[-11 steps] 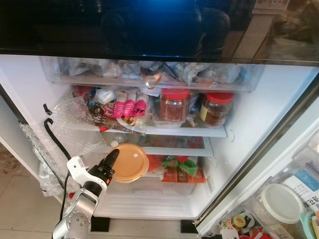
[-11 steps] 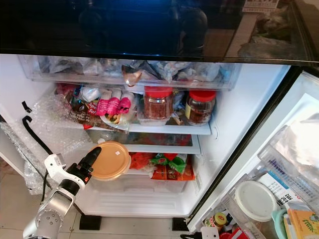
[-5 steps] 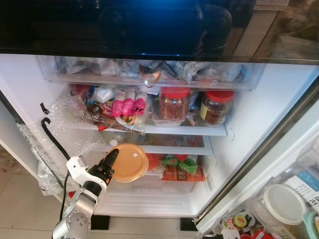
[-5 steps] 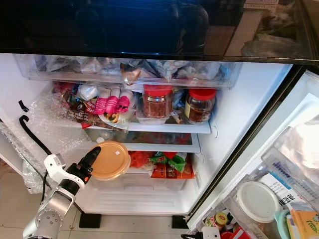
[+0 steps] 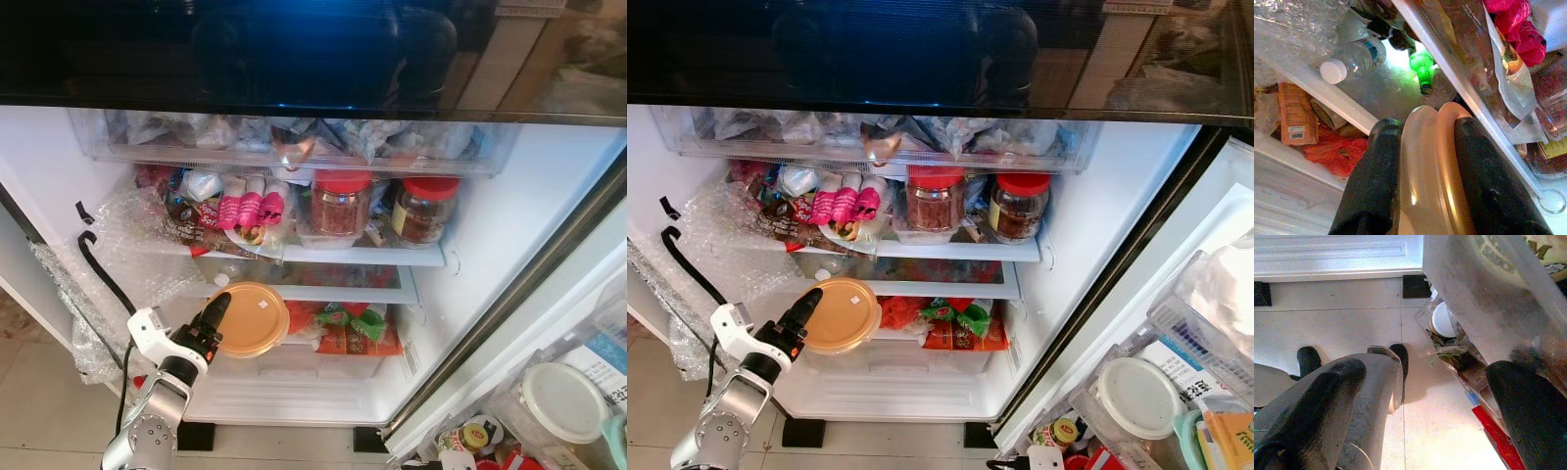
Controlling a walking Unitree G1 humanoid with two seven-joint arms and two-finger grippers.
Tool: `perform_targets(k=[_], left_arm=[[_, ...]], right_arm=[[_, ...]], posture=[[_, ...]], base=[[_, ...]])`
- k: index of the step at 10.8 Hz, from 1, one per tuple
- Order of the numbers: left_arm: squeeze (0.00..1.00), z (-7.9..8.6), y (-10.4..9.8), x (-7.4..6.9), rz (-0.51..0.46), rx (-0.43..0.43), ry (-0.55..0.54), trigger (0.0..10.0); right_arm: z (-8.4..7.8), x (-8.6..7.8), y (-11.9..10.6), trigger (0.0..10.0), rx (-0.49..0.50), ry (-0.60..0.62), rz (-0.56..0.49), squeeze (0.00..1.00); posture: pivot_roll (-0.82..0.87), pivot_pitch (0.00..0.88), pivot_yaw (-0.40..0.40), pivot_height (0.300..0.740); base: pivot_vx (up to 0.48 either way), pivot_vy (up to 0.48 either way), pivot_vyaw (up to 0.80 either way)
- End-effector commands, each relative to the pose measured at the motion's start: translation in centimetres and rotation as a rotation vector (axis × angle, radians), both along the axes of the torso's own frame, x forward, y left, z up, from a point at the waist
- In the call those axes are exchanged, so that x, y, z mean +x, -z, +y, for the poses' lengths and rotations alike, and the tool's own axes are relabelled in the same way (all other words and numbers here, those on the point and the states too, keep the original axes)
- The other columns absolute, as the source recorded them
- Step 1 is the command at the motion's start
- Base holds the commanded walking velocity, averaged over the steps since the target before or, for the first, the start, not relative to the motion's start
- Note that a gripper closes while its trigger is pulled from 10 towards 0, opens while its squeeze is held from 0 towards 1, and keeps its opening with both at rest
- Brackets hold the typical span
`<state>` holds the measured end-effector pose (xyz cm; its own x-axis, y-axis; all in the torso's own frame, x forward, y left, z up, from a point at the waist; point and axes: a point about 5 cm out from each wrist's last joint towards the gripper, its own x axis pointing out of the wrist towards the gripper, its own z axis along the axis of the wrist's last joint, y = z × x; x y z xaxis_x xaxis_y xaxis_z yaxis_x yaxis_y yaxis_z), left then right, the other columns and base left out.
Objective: Restocking fridge
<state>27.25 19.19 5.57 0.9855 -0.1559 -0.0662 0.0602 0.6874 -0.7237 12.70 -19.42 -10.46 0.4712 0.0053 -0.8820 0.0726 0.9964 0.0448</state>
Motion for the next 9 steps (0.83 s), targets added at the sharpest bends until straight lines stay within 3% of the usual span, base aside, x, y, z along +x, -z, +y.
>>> perform_targets(k=[1,9], left_arm=[[0.00,-0.33,-0.40,0.32,-0.023,0.013,0.008,10.0],[0.00,-0.30,-0.45,0.41,-0.026,0.021,0.005,10.0]], right_arm=[[-0.96,0.26,-0.23,10.0,-0.034,0.018,-0.014,0.00],[-0.94,0.26,-0.23,10.0,-0.034,0.008,-0.012,0.00]], posture=[[-0.08,0.029,-0.074,0.740],[-0.08,0.020,-0.073,0.735]], base=[[0.000,0.000,0.00],[0.000,0.000,0.00]])
